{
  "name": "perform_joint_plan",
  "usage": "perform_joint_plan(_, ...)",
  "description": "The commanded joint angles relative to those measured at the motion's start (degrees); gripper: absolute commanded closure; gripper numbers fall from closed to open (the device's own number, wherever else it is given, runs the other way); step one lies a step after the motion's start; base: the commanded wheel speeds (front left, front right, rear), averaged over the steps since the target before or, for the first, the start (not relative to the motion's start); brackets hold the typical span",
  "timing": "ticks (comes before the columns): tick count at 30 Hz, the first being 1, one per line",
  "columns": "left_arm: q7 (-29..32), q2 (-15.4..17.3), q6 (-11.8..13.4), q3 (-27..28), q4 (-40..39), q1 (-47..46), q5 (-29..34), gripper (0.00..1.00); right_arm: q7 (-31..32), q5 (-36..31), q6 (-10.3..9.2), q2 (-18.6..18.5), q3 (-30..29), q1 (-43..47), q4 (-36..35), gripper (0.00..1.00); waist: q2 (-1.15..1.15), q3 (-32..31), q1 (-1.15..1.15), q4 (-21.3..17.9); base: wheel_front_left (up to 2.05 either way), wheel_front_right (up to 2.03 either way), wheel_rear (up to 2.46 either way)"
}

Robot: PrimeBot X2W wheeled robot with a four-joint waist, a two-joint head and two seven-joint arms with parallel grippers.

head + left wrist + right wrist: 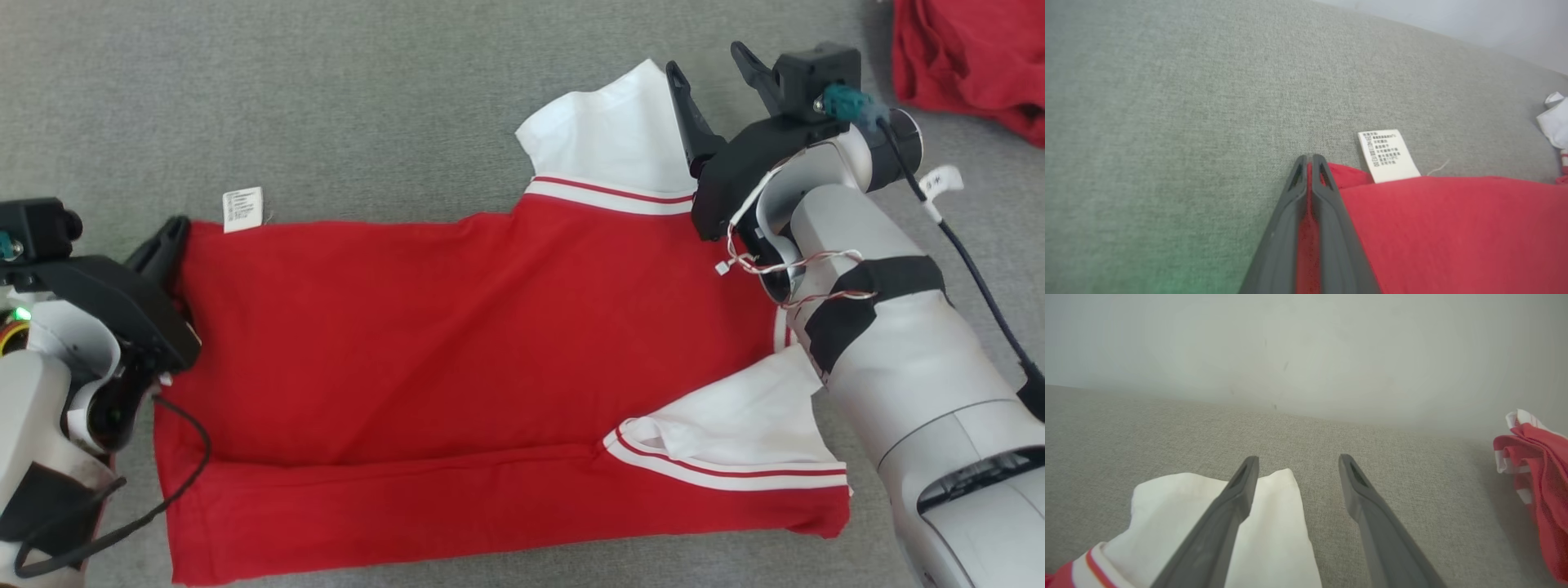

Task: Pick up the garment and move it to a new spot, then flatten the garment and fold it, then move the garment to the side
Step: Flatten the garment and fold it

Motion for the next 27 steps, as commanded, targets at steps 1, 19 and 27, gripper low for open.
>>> perform_joint_plan(1,-1.1,0.1,0.1,-0.2,-0.3,-0.8,0.3,1.0,0.9,0.5,-0.13,0.0,0.4,-0.8,0.7,0.0,0.0,0.2,0.0,0.6,0.0,0.0,0.0)
perform_joint_plan(19,-13.0,-4.0,2.6,-1.5,-6.8,-1.5,5.1,1.0,14.2,1.5,-0.13,-2.8,2.4,-8.1,8.1,0.62,0.0,4.4,0.0,6.6,0.0,0.0,0.0)
perform_joint_plan(27,-13.7,-4.1,3.0,-1.4,-7.5,-1.0,4.6,1.0,11.4,-0.3,-0.13,-3.9,1.1,-10.9,8.5,1.0,0.0,4.6,0.0,6.9,0.0,0.0,0.0)
